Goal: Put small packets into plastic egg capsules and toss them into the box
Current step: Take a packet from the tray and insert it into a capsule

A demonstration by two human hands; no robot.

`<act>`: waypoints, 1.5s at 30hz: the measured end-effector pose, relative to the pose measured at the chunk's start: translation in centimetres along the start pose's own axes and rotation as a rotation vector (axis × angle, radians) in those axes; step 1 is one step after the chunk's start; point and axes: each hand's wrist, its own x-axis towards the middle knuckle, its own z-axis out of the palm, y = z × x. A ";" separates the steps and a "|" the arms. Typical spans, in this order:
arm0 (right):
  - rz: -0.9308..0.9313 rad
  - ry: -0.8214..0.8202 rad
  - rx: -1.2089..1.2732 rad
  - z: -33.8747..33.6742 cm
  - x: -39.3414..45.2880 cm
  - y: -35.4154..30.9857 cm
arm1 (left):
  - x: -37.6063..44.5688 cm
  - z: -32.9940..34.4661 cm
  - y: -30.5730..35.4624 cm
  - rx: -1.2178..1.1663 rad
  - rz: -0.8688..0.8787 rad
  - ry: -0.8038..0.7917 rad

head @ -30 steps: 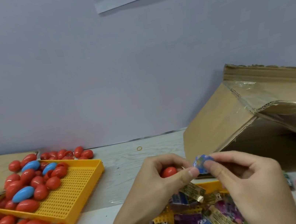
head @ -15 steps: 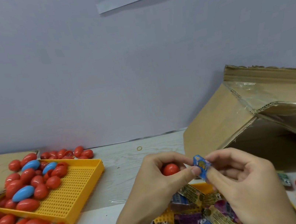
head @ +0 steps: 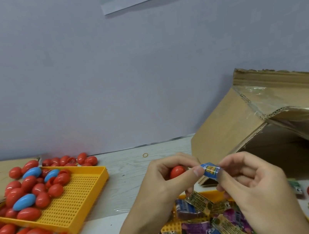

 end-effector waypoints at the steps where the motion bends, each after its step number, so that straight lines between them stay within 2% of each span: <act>1: 0.003 -0.017 0.005 0.0 0.0 -0.1 | 0.0 0.0 0.0 -0.007 0.001 0.003; 9: 0.046 -0.158 0.069 0.2 -0.1 -0.5 | 0.1 0.1 -0.1 -0.118 0.030 0.037; 17: -0.022 -0.161 0.109 0.0 0.0 0.1 | 0.1 0.2 -0.1 -0.102 -0.003 0.060; 23: -0.097 -0.229 0.184 -0.6 0.2 0.4 | -0.1 0.2 0.0 -0.125 -0.043 -0.036; 26: -0.071 -0.283 0.221 -0.5 0.2 0.4 | -0.1 0.2 -0.1 -0.114 -0.076 -0.071; 34: 0.003 -0.260 0.270 -0.5 0.5 0.7 | 0.0 0.3 -0.3 -0.069 -0.139 -0.043; 40: 0.043 -0.328 0.338 -0.4 0.5 0.6 | 0.0 0.5 0.0 -0.225 -0.147 -0.067; 45: 0.124 -0.324 0.348 -0.3 0.6 0.6 | -0.1 0.6 0.1 -0.255 -0.140 -0.047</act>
